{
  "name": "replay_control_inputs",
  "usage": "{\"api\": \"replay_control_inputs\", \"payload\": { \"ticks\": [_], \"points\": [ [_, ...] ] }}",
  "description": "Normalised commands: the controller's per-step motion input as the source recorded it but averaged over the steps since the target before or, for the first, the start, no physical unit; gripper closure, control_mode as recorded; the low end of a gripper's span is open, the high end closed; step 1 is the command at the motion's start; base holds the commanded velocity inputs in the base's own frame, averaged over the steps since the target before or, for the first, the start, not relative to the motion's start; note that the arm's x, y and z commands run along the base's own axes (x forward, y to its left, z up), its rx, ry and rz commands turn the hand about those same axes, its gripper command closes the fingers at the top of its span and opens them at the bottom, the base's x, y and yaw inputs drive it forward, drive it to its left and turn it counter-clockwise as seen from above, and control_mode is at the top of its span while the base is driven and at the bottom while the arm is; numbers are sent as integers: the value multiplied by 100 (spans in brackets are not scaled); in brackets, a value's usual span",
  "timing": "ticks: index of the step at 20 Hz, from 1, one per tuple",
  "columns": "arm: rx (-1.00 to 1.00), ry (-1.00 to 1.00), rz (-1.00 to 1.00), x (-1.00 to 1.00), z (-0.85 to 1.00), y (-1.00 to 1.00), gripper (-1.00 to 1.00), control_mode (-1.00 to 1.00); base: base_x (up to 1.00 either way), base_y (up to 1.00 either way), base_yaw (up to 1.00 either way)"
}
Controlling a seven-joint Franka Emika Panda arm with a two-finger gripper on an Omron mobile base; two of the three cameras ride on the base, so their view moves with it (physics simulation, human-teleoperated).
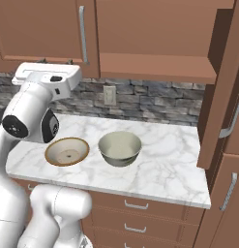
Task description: Open the cabinet. Pick the bowls from the counter and place them in the cabinet. Then close the cabinet.
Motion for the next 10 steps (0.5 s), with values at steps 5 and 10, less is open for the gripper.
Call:
{"api": "replay_control_inputs", "payload": {
  "ticks": [5, 10],
  "points": [
    [0, 6, 1, 32, 0, -4, -100, -100, 0, 0, 0],
    [0, 7, 1, 23, 0, -2, -100, -100, 0, 0, 0]
  ]
}}
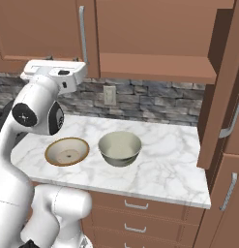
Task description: Open the cabinet. Pick the bowls from the counter and place them in the cabinet. Then close the cabinet.
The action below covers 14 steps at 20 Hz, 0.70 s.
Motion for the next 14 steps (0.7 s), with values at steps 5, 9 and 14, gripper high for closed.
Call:
{"api": "replay_control_inputs", "payload": {
  "ticks": [5, 9, 14],
  "points": [
    [0, 2, 0, 35, 0, 0, -100, -100, 0, 0, 0],
    [0, 0, 0, 45, 0, 0, -100, -100, 0, 0, 0],
    [0, 0, 1, 48, 0, 0, -100, -100, 0, 0, 0]
  ]
}}
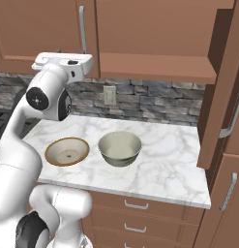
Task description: Open the cabinet. Pick the bowls from the counter and place them in the cabinet. Then close the cabinet.
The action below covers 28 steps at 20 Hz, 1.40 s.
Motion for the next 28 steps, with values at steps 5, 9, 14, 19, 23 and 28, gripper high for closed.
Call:
{"api": "replay_control_inputs", "payload": {
  "ticks": [5, 9, 14, 19, 23, 28],
  "points": [
    [0, 0, 2, 38, 0, 0, -100, -100, 0, 0, 0],
    [0, 0, 1, 38, 0, 0, -100, -100, 0, 0, 0],
    [0, 0, 1, 31, 0, 0, -100, -100, 0, 0, 0],
    [0, 0, 0, 26, 0, 0, 100, -100, 0, 0, 0],
    [0, 0, 0, 39, 0, 0, 100, -100, 0, 0, 0],
    [0, 0, 0, 73, -4, 0, 100, -100, 0, 0, 0]
  ]
}}
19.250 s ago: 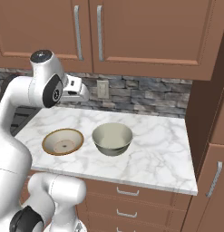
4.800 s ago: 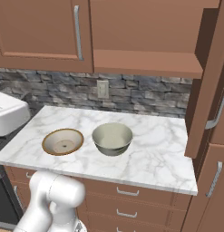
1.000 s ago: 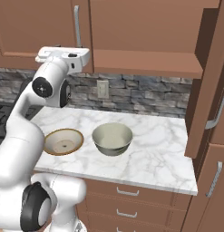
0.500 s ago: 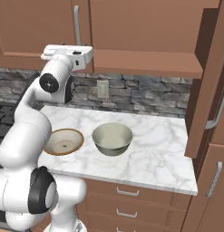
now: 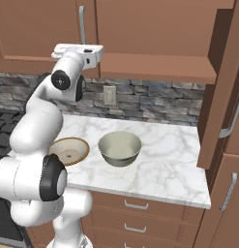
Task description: Open the cabinet. Pick the bowls from the counter and place them in the cabinet. Then close the cabinet.
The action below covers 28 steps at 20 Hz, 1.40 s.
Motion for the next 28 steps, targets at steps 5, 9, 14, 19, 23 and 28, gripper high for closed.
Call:
{"api": "replay_control_inputs", "payload": {
  "ticks": [5, 9, 14, 19, 23, 28],
  "points": [
    [0, 0, 1, 96, -16, -4, 100, -100, 0, 0, 0],
    [0, 0, 5, 100, -20, -18, 100, -100, 0, 0, 0],
    [0, 0, 5, 87, -61, 2, 100, -100, 0, 0, 0],
    [0, 2, 0, 100, -68, 46, 100, -100, 0, 0, 0],
    [0, 24, 0, 100, -20, 31, 100, -100, 0, 0, 0],
    [0, 43, 2, 100, -2, 29, 100, -100, 0, 0, 0]
  ]
}}
